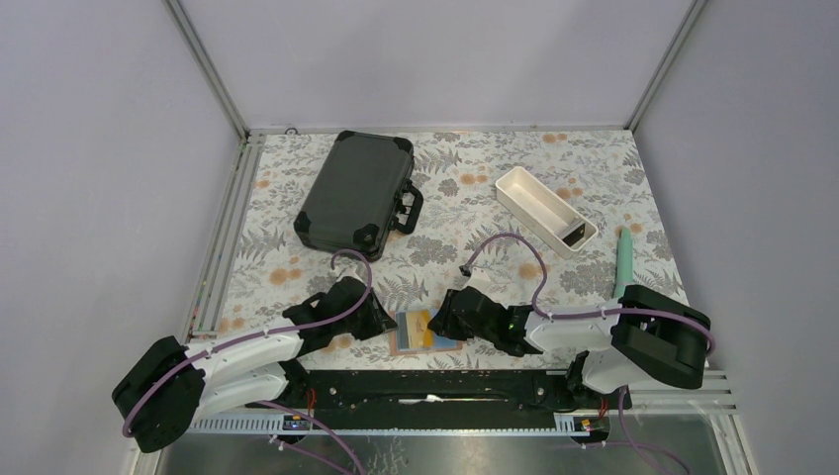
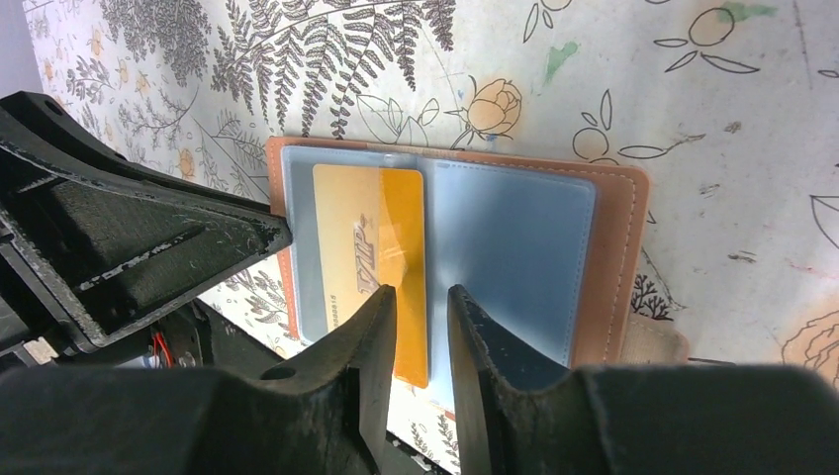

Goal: Put the credit cards into the card holder
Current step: Insert the credit card into the card holder.

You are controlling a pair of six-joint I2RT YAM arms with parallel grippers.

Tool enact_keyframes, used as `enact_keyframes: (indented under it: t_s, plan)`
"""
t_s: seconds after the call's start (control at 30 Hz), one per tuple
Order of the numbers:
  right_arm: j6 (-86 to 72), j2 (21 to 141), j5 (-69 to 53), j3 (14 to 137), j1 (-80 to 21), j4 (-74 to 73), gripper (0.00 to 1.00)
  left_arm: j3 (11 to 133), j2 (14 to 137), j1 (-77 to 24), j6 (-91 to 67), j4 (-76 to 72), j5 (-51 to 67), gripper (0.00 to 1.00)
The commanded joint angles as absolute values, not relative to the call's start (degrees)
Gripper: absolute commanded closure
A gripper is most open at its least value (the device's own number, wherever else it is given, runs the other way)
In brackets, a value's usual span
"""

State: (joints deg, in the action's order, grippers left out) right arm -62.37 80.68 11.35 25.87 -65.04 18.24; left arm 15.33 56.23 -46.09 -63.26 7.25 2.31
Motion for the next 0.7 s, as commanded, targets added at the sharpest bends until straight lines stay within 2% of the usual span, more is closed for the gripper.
enact_keyframes:
  t_s: [0.0, 0.23, 0.53, 0.67]
  plan:
    - [-60.91, 80.94, 12.20, 27.50, -65.59, 16.13, 0.68, 14.85, 55.64, -46.31, -62.62, 7.43, 1.49, 0.77]
    - [-60.91, 83.12, 9.84, 28.34, -66.02, 18.37, 0.78, 14.85, 55.58, -46.32, -62.58, 7.48, 1.74, 0.78]
    - [-61.86, 85.52, 7.71, 29.91, -66.77, 21.51, 0.98, 14.77, 55.02, -46.32, -63.01, 7.47, 2.09, 0.82]
    - [-62.26, 87.04, 6.68, 30.79, -67.22, 22.69, 1.00, 14.68, 54.52, -46.31, -63.19, 7.44, 2.19, 0.83]
